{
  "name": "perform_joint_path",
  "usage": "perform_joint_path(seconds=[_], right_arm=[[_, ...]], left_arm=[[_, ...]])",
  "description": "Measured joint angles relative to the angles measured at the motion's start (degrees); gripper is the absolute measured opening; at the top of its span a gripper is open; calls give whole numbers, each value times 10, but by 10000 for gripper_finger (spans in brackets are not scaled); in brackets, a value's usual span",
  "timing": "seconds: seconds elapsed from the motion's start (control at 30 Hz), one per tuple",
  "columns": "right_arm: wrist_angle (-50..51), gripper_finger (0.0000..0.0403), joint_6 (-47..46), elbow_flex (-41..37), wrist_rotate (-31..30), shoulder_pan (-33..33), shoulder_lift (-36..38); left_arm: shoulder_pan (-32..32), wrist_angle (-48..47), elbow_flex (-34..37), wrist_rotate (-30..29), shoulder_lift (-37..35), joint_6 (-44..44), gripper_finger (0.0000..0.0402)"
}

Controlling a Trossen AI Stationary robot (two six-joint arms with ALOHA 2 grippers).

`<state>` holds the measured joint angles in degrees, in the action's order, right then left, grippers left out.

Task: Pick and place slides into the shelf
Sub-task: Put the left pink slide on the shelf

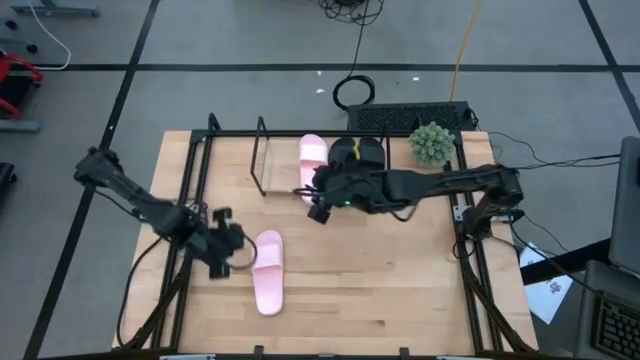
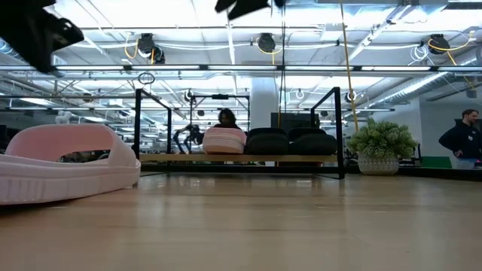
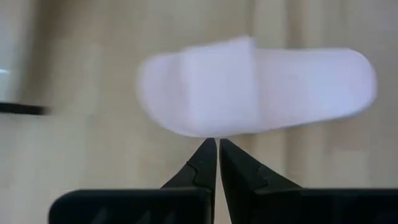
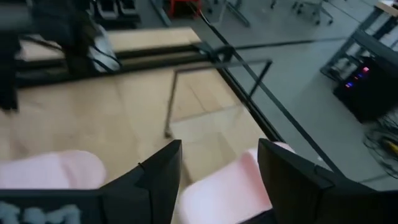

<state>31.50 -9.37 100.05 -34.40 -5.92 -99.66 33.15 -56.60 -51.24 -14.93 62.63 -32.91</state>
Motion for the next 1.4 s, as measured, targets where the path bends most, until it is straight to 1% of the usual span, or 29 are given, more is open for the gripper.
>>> perform_joint_path(seconds=[0.17, 0.3, 0.4, 0.5, 0.57, 0.73, 0.93, 1.0, 1.07, 1.13, 1.27, 1.4], right_arm=[[3, 201, 6, 1, 0, -28, 11], [23, 201, 11, 1, 0, -37, 5], [63, 201, 11, -1, 2, -44, 3], [68, 201, 11, -21, 2, -50, 8], [71, 201, 11, -38, 2, -56, 13], [70, 201, 11, -73, 6, -72, 18], [69, 201, 13, -90, 16, -86, 18], [70, 201, 20, -92, 16, -88, 18], [69, 201, 31, -92, 16, -88, 18], [67, 201, 40, -92, 16, -88, 18], [67, 201, 47, -92, 15, -88, 18], [67, 201, 61, -92, 15, -88, 18]], left_arm=[[52, 91, 0, 29, 72, -61, 24], [79, 126, -13, 19, 107, -124, 24], [87, 145, -17, 3, 118, -176, 24], [87, 170, -18, -3, 116, -212, 24], [86, 182, -18, -4, 115, -209, 24], [72, 228, -18, -30, 115, -193, 24], [42, 225, -18, -31, 115, -311, 24], [37, 224, -18, -29, 115, -330, 27], [36, 226, -18, -28, 115, -340, 40], [36, 228, -18, -28, 115, -352, 61], [36, 221, -18, -32, 115, -366, 117], [36, 220, -18, -27, 115, -346, 169]])
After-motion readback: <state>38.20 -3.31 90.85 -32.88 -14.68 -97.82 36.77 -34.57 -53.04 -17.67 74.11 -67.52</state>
